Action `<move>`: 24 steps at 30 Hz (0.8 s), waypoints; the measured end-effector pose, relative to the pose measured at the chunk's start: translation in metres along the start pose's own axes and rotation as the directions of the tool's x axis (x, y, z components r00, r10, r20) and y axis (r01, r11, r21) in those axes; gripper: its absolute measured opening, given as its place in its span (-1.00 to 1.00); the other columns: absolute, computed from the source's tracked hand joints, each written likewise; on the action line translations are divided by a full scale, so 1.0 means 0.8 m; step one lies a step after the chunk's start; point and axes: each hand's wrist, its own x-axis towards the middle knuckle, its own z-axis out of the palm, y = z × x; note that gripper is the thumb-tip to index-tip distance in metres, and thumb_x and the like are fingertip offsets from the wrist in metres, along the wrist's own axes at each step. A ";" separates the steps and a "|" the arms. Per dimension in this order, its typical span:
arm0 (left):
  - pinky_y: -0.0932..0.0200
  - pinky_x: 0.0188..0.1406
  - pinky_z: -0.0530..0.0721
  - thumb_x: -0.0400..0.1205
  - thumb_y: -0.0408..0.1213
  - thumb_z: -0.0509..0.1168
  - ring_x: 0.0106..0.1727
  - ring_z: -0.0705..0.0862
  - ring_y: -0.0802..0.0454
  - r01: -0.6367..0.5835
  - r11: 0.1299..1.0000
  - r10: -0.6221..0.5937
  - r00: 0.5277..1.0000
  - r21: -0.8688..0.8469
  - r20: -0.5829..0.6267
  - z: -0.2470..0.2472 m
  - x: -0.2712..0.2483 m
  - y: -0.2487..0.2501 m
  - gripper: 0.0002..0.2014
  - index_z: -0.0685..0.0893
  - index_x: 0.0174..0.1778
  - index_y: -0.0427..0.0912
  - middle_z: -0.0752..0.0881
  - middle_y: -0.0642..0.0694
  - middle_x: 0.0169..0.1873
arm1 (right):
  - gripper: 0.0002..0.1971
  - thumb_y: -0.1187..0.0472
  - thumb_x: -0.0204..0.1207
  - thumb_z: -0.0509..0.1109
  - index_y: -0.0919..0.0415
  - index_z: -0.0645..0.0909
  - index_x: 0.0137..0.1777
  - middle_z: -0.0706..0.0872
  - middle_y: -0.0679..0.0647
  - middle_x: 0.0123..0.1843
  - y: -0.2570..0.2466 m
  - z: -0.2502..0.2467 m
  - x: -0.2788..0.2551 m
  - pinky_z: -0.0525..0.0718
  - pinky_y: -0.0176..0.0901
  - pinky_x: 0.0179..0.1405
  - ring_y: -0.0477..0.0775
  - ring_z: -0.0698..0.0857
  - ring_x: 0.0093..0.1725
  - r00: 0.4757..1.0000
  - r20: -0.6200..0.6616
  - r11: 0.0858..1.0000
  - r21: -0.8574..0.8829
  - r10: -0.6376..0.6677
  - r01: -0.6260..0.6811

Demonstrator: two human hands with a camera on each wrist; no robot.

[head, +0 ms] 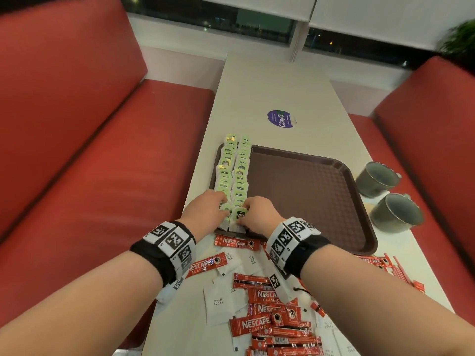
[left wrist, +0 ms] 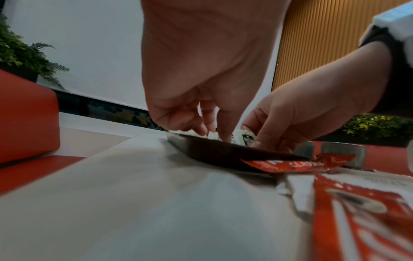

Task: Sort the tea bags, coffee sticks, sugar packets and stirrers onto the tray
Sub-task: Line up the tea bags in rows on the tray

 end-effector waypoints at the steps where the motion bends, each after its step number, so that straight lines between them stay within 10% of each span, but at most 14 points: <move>1: 0.16 -0.12 0.48 0.63 -0.18 0.31 0.06 0.62 -0.10 0.003 1.000 -0.003 1.000 0.021 -0.006 0.001 0.001 0.001 -0.74 0.61 0.22 -0.13 0.60 -0.13 0.13 | -0.83 0.19 0.51 0.46 0.18 0.51 -0.18 0.48 -0.02 -0.23 0.000 0.000 0.000 0.37 -0.31 -0.42 0.05 0.51 -0.08 1.000 -0.004 1.000 -0.003 0.006 -0.006; 8: 0.12 -0.20 0.52 0.64 -0.27 0.26 -0.13 0.58 -0.06 0.033 0.998 -0.038 0.997 -0.058 -0.074 -0.005 0.001 -0.004 -0.93 0.61 -0.13 -0.16 0.62 -0.06 -0.17 | -0.78 0.21 0.50 0.46 0.15 0.44 -0.22 0.42 -0.07 -0.29 -0.001 0.000 -0.004 0.35 -0.33 -0.46 0.03 0.52 -0.10 1.000 -0.024 1.000 0.009 -0.005 0.005; 24: 0.19 -0.24 0.53 0.44 -0.20 0.52 -0.15 0.57 0.00 0.073 0.991 -0.071 0.997 -0.113 0.026 -0.010 -0.017 -0.014 -0.67 0.58 0.03 -0.18 0.64 -0.09 -0.10 | -0.57 0.15 0.41 0.57 0.17 0.48 0.19 0.57 0.00 -0.02 -0.002 -0.010 -0.017 0.63 -0.17 -0.04 0.02 0.60 -0.02 0.998 0.047 0.993 0.112 0.039 -0.044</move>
